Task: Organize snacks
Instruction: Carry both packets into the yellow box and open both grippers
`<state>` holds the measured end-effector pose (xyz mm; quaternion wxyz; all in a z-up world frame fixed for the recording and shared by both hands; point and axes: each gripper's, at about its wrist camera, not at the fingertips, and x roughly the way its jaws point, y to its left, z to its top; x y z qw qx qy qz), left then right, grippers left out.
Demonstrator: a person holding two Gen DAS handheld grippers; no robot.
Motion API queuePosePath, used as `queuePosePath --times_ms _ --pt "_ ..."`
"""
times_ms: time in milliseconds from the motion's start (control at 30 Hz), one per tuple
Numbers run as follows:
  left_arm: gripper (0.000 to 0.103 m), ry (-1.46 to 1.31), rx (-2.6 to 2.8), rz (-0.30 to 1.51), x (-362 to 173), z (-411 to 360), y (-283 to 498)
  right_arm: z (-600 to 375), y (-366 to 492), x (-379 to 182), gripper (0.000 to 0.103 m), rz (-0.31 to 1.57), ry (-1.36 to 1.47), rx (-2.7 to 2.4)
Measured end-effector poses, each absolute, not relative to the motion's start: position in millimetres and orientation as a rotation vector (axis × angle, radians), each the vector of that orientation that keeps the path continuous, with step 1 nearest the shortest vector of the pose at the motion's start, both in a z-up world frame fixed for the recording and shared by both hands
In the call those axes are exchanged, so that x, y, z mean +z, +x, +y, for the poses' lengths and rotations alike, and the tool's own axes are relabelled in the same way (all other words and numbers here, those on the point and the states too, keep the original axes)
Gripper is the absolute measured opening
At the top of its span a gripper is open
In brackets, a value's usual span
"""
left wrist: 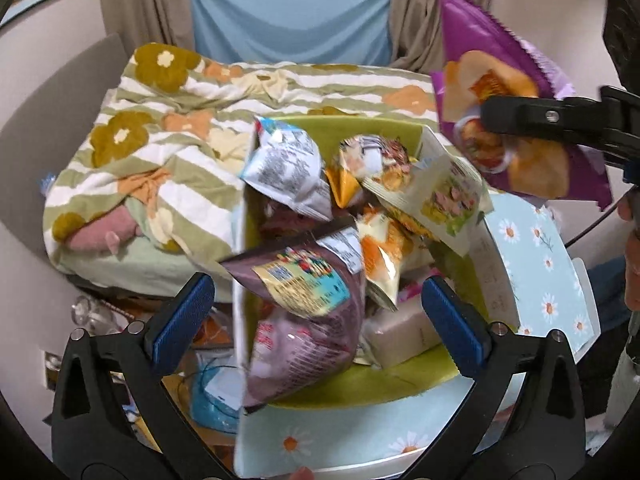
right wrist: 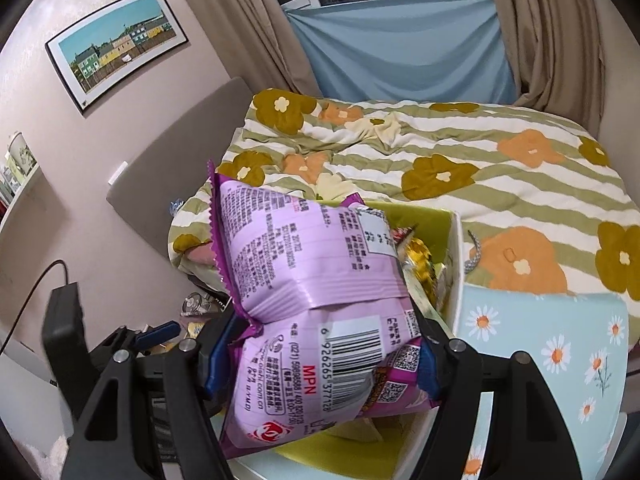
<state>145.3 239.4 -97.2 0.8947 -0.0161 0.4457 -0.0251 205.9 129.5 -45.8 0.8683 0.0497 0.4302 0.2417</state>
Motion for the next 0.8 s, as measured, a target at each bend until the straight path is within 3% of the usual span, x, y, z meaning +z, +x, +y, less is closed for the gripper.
queuePosePath --times_ms 267,333,400,467,800 --pt "0.103 -0.029 -0.019 0.941 -94 254 160 172 240 -56 0.072 0.945 0.04 0.527" --pt "0.103 -0.026 -0.009 0.949 -96 259 163 182 247 -63 0.077 0.952 0.024 0.52" --pt "0.103 -0.029 -0.008 0.96 -99 263 165 187 250 -68 0.096 0.953 0.015 0.515" --pt "0.103 -0.028 -0.009 0.965 -102 265 165 188 250 -72 0.103 0.942 0.031 0.513" --pt "0.103 -0.009 -0.013 0.949 -94 256 153 167 227 -60 0.102 0.884 0.071 0.468"
